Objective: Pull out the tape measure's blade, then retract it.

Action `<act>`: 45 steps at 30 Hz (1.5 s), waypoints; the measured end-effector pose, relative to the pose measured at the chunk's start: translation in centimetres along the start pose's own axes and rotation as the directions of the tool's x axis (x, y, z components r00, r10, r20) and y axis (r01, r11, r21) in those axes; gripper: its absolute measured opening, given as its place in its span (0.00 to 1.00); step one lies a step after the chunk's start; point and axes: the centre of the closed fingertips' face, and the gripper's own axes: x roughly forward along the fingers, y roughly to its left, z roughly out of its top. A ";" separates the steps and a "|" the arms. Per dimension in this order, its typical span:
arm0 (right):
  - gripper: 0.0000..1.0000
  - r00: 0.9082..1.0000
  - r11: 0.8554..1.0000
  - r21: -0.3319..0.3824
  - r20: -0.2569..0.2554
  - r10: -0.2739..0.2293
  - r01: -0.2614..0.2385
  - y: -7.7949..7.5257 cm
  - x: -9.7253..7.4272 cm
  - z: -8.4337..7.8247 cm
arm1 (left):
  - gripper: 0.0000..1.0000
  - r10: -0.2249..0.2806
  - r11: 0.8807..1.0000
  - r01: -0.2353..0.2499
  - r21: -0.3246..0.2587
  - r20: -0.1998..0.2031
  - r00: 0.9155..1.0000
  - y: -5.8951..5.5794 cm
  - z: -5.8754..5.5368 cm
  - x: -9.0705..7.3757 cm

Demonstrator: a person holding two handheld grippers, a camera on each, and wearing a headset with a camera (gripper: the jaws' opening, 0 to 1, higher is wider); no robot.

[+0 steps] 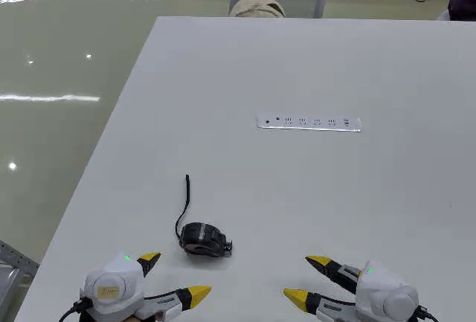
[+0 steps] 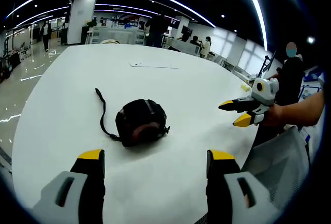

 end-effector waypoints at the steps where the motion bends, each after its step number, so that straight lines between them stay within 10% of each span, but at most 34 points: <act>1: 0.49 1.000 1.000 -0.001 0.002 -0.002 0.002 0.0 -0.2 0.1 | 0.79 -0.002 1.000 0.002 -0.001 -0.003 1.000 0.0 -0.1 -0.2; 45: 0.54 0.997 0.998 -0.006 0.033 -0.069 0.069 1.6 -5.7 -0.1 | 0.81 -0.001 0.999 0.004 -0.043 0.070 0.998 0.9 -1.7 -5.7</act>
